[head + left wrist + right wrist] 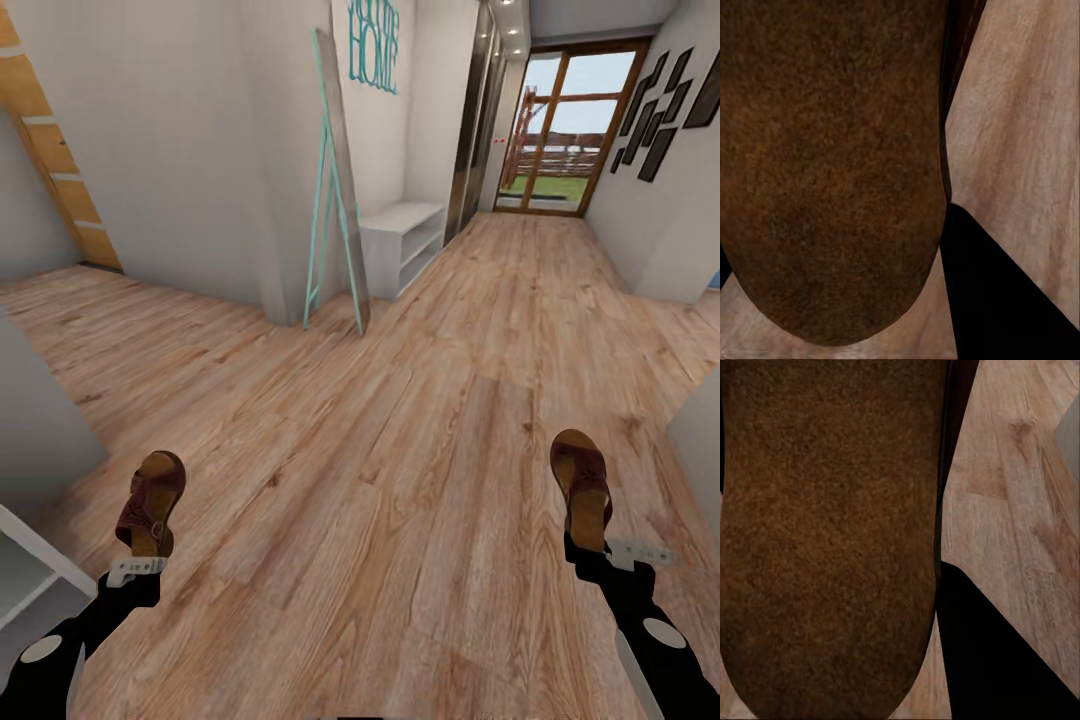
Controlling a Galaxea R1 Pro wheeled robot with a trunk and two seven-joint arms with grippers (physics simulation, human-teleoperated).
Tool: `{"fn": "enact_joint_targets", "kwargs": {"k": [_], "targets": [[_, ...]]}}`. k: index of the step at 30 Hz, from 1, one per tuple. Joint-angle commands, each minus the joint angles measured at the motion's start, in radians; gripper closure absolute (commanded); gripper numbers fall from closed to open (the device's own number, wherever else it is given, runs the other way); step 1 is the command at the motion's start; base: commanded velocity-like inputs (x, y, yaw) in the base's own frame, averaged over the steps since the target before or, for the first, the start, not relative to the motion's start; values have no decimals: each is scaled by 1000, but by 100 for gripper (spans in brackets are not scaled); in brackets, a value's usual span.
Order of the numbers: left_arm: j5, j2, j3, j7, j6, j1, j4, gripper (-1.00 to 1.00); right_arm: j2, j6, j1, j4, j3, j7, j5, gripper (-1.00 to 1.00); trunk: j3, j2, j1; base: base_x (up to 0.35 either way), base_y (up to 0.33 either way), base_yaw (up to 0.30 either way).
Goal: Pick up the two gym shoes and the two sandals from the corridor floor and place them onto the hallstand (shoe rack) in the corridor, making sure they are on the rack and not on the floor. Arrange them so the two gym shoes are next to each other and the two sandals are next to each other.
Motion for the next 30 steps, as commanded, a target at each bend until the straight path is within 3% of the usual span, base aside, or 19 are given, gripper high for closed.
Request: {"fn": "enact_joint_targets", "kwargs": {"k": [1, 12, 30], "targets": [[-12, -1, 6, -5, -8, -2, 0, 100, -1, 5, 0, -1, 1, -5, -11, 100, 0, 0, -1, -301, -98, 184], [-12, -1, 7, -5, -7, -2, -1, 100, -1, 5, 0, -2, 1, -5, -11, 100, 14, 0, -1, -281, -152, 184], [-12, -1, 7, -5, -7, -2, -2, 100, -1, 6, 0, -1, 1, -5, -11, 100, 31, 0, -1, -18, -9, 211]]}}
